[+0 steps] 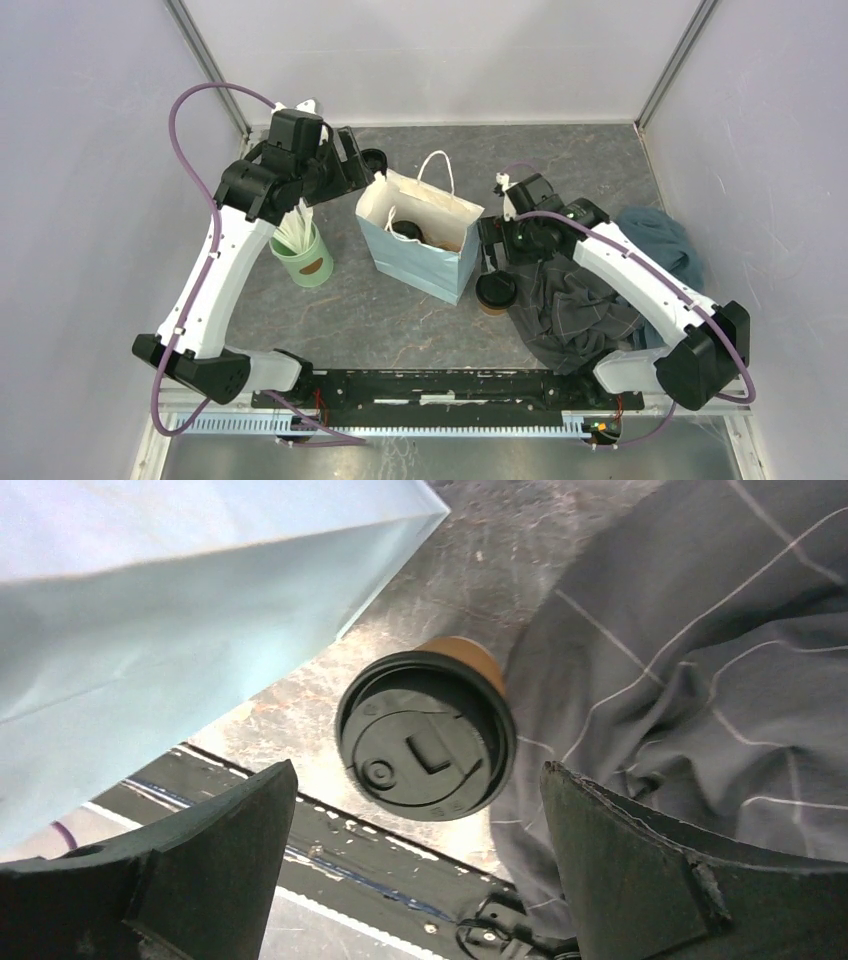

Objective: Pack the takeout coffee

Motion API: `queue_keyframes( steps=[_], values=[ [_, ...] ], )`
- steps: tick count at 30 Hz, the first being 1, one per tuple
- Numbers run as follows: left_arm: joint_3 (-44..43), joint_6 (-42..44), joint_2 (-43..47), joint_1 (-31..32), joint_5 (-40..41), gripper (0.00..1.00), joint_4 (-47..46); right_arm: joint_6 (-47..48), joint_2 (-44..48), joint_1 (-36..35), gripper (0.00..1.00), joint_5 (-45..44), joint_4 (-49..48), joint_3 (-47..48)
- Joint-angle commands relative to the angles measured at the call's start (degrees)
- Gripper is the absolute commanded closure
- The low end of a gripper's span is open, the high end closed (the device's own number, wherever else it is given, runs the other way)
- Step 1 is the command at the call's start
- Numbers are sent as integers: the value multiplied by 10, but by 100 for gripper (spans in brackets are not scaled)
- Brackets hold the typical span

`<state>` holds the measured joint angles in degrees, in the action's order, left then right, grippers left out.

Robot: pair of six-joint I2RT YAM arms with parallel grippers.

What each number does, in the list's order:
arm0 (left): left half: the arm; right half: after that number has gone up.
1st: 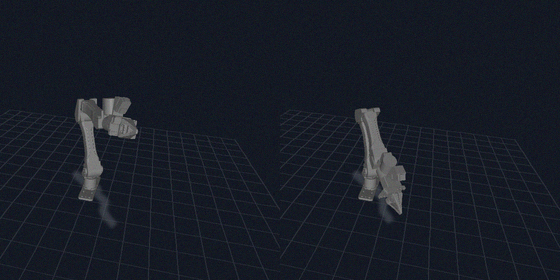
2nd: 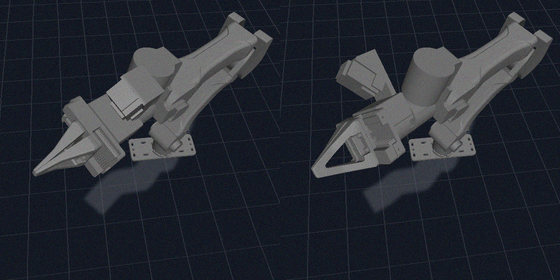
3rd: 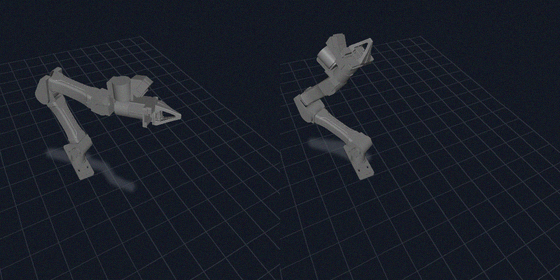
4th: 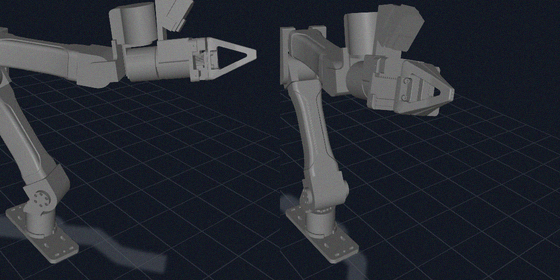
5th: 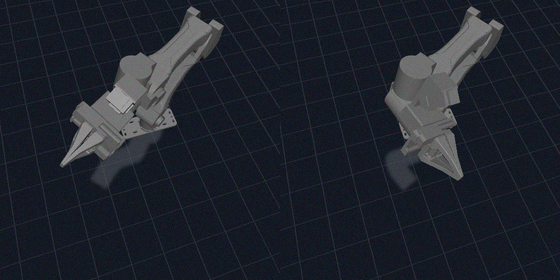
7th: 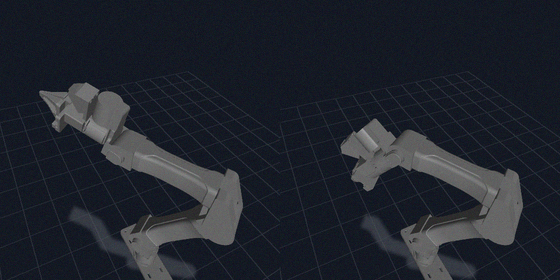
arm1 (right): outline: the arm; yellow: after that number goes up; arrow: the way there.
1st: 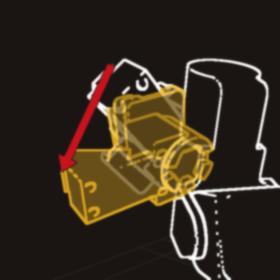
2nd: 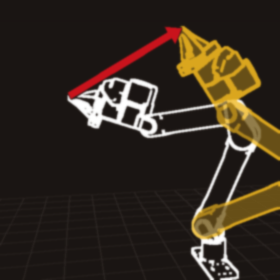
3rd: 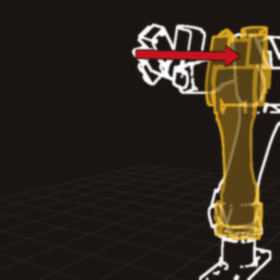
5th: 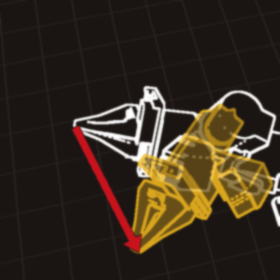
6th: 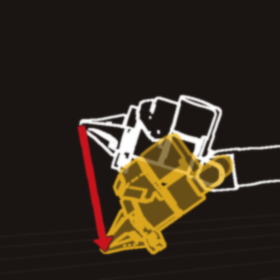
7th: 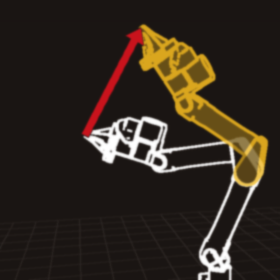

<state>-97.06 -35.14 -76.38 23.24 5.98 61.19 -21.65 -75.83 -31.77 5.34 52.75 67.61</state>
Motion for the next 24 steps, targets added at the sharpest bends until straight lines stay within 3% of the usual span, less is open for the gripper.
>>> queue_keyframes(
  steps=[1, 17, 24],
  values=[
    [8, 38, 13, -7, -27, 13, -47, -94, -13, -34, 2, -49, 16, 13],
    [44, 107, 37, -34, -38, 13, -41, -216, -42, -107, 12, -142, 33, -9],
    [53, 108, 48, -35, -44, 13, -43, -235, -55, -124, 10, -171, 62, 3]
  ],
)
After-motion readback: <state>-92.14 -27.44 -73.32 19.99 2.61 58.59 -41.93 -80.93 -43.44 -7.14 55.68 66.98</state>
